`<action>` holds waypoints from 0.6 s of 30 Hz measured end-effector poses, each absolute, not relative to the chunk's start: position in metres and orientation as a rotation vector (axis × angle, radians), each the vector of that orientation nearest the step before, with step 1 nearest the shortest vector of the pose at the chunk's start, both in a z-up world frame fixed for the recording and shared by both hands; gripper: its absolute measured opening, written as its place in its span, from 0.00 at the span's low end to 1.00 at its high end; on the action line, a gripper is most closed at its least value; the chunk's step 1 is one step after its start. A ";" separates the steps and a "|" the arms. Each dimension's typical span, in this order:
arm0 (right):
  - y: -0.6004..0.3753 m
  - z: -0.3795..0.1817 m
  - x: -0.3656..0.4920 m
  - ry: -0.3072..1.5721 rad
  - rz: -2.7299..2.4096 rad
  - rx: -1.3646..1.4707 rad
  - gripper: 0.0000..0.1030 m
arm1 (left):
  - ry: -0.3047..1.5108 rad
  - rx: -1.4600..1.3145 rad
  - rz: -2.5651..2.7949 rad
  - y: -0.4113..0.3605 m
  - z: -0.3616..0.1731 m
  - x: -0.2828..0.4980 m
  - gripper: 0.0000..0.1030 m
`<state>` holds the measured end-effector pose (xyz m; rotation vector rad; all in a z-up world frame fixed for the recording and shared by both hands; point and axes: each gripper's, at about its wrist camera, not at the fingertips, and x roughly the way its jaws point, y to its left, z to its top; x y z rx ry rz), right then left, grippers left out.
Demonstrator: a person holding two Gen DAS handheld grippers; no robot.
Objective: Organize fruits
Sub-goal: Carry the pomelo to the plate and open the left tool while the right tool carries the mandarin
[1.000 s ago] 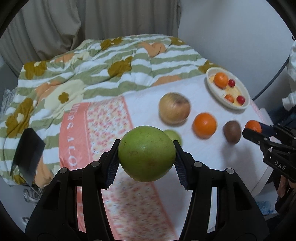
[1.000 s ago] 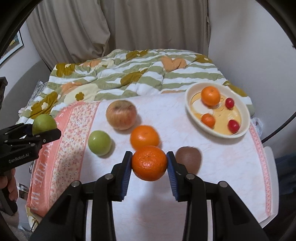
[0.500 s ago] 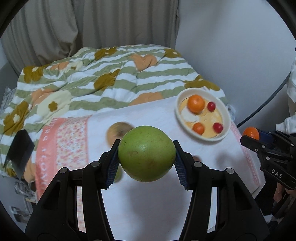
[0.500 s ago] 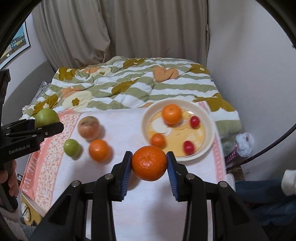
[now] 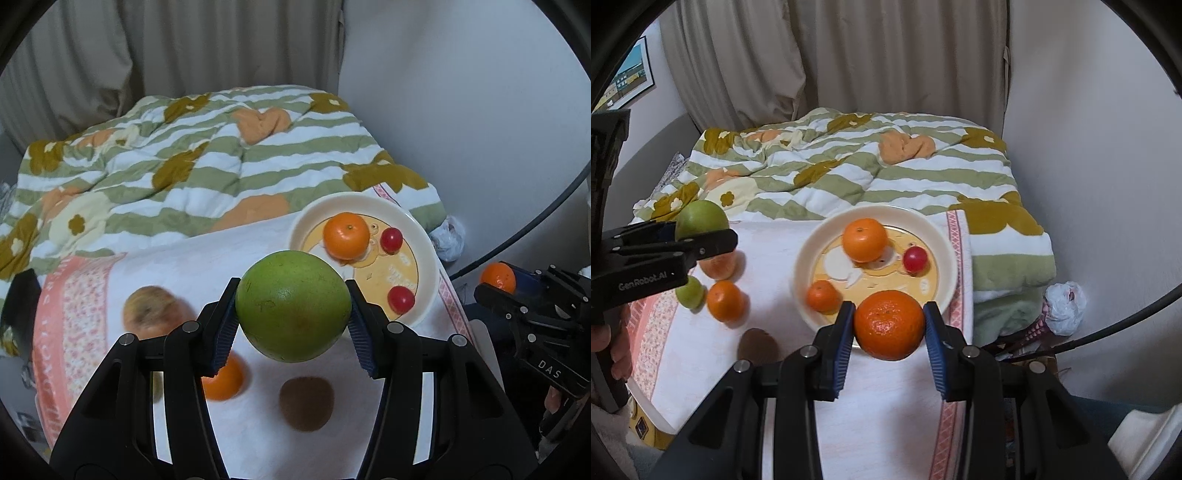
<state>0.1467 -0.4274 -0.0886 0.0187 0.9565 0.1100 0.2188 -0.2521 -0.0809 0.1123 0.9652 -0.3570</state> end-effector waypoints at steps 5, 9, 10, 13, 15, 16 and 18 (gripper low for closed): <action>-0.441 -0.102 0.157 0.974 0.087 0.046 0.33 | 1.004 0.152 -0.398 -0.273 -0.099 0.236 0.59; -0.446 -0.108 0.164 0.978 0.062 0.057 0.33 | 1.042 0.184 -0.431 -0.285 -0.116 0.250 0.59; -0.447 -0.110 0.166 0.979 0.057 0.063 0.33 | 1.050 0.191 -0.442 -0.288 -0.121 0.254 0.59; -0.450 -0.119 0.173 0.992 0.039 0.084 0.33 | 1.069 0.213 -0.463 -0.293 -0.133 0.263 0.59; -0.451 -0.125 0.177 1.003 0.024 0.100 0.33 | 1.083 0.229 -0.473 -0.296 -0.141 0.269 0.59; -0.451 -0.127 0.179 1.006 0.019 0.108 0.33 | 1.088 0.236 -0.478 -0.298 -0.145 0.272 0.59; -0.451 -0.131 0.182 1.011 0.009 0.124 0.33 | 1.092 0.250 -0.493 -0.300 -0.151 0.277 0.59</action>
